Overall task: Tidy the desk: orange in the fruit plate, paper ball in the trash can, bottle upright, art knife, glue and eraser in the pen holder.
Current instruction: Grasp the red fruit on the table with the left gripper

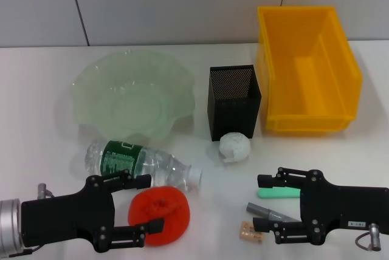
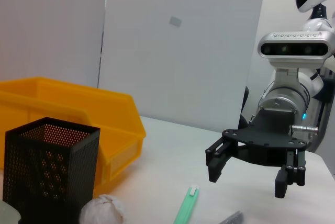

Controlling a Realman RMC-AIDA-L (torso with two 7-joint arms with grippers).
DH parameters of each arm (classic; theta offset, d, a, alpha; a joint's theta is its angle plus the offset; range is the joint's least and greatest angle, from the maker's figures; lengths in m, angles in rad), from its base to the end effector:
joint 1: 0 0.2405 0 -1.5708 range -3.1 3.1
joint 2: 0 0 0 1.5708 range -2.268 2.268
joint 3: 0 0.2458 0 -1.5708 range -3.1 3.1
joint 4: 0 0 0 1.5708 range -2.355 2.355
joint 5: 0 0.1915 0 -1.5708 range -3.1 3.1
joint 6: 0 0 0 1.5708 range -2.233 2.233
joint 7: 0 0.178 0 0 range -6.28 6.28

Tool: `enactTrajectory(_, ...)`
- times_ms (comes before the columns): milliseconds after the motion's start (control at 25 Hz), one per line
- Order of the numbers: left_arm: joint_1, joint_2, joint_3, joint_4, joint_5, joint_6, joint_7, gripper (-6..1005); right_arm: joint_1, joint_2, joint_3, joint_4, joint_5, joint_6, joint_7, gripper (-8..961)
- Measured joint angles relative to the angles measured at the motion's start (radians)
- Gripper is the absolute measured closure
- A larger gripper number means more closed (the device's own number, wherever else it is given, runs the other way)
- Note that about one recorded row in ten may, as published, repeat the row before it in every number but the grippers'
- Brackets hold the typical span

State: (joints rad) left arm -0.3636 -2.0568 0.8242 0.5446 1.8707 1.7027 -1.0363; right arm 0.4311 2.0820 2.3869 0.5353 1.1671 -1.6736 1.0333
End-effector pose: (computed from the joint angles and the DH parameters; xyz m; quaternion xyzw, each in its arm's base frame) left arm -0.2510 0.2514 -0.0380 -0.9465 -0.1278 -0.2822 0.0905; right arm 0.2429 0.2638 -0.0492 -0.9541 0.1160 0.2634 0.0823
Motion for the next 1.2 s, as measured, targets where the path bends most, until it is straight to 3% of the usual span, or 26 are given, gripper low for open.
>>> enactTrajectory(880,0.002,-0.005,-0.001,0.000,0.000,-0.013,0.007,186,0.004,0.001,0.008,-0.008,0.005,-0.003,-0.001,169)
enactTrajectory(1200,-0.020,-0.008,0.012,-0.058,0.014,-0.130,-0.001,187,0.000,0.001,0.002,-0.008,0.014,-0.001,-0.001,169)
